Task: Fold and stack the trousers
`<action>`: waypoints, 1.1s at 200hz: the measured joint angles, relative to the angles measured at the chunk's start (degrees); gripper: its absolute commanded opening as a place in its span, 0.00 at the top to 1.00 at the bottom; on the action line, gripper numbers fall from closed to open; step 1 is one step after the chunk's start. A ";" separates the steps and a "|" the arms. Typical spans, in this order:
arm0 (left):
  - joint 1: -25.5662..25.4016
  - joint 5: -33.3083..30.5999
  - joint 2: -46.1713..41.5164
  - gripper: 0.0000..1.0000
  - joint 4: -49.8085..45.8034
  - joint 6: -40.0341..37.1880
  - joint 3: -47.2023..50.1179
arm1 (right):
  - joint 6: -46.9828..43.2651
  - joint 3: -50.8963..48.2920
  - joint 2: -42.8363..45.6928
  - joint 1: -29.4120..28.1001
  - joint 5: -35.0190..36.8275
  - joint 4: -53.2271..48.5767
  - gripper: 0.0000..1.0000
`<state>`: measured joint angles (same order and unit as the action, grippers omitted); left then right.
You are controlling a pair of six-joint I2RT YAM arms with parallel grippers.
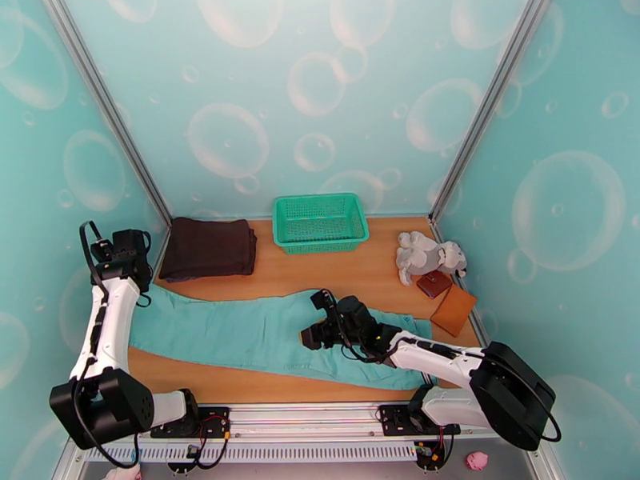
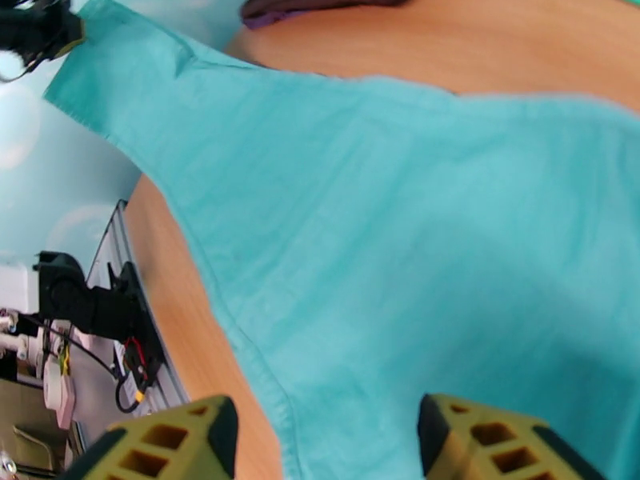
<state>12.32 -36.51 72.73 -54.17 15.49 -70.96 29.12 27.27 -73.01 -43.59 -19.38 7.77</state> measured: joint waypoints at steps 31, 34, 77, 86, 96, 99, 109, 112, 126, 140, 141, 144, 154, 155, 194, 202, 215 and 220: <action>-6.27 5.68 -4.85 1.00 -0.70 2.47 1.55 | 0.94 -0.90 -0.33 0.59 2.21 -3.43 0.36; -6.78 6.01 -5.07 1.00 -0.70 2.62 1.68 | 0.92 -0.85 -0.39 0.55 2.45 -3.58 0.36; -11.56 10.25 -7.45 1.00 -1.42 5.62 6.01 | 0.68 -0.48 -0.52 1.14 3.23 -3.82 0.35; -12.04 10.86 -7.93 1.00 -1.60 6.03 6.75 | 0.55 -0.13 -0.81 1.53 3.17 -3.85 0.35; -12.41 11.41 -8.48 1.00 -1.68 6.51 7.43 | 0.22 0.46 -1.20 1.90 3.15 -3.85 0.35; -12.41 11.54 -8.68 1.00 -1.73 6.62 7.56 | 0.15 0.66 -1.31 1.99 3.17 -3.87 0.35; -12.66 11.72 -9.20 1.00 -1.81 6.86 7.80 | -0.07 1.03 -1.40 2.19 3.21 -3.82 0.35; -12.68 11.65 -9.31 1.00 -1.84 6.91 7.80 | -0.15 1.09 -1.40 2.25 3.21 -3.82 0.35; -12.72 10.80 -9.57 1.00 -2.16 7.10 7.65 | -0.20 1.18 -1.40 2.60 3.48 -3.82 0.35; -12.70 9.51 -9.35 1.00 -2.71 7.08 7.30 | -0.13 1.14 -1.38 3.61 3.89 -3.85 0.36; -12.70 9.46 -9.33 1.00 -2.73 7.08 7.30 | -0.11 1.14 -1.38 3.69 3.89 -3.82 0.36; -12.70 9.25 -9.25 1.00 -2.78 7.08 7.19 | 0.00 1.09 -1.36 4.07 3.93 -3.78 0.37; -12.57 8.35 -9.16 1.00 -2.86 7.06 6.84 | 0.28 0.68 -1.31 5.44 4.28 -3.54 0.37; -12.55 8.26 -9.16 1.00 -2.86 7.08 6.82 | 0.31 0.59 -1.31 5.62 4.31 -3.52 0.37; -9.20 1.70 -8.74 1.00 -4.39 7.04 4.39 | 1.84 -2.19 0.48 7.39 5.88 -3.56 0.36; -7.89 -0.26 -8.33 1.00 -4.57 6.86 4.02 | 2.60 -2.49 1.36 7.41 6.56 -3.96 0.36; -5.22 -3.08 -7.32 1.00 -4.55 6.36 3.91 | 4.63 -3.41 3.43 7.78 8.07 -4.24 0.35; -4.07 -4.07 -6.88 1.00 -4.52 5.92 3.93 | 5.44 -3.96 4.33 8.13 8.79 -4.24 0.34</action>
<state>8.25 -40.58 65.84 -58.70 21.41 -67.02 34.57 23.31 -68.69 -35.46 -10.59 3.53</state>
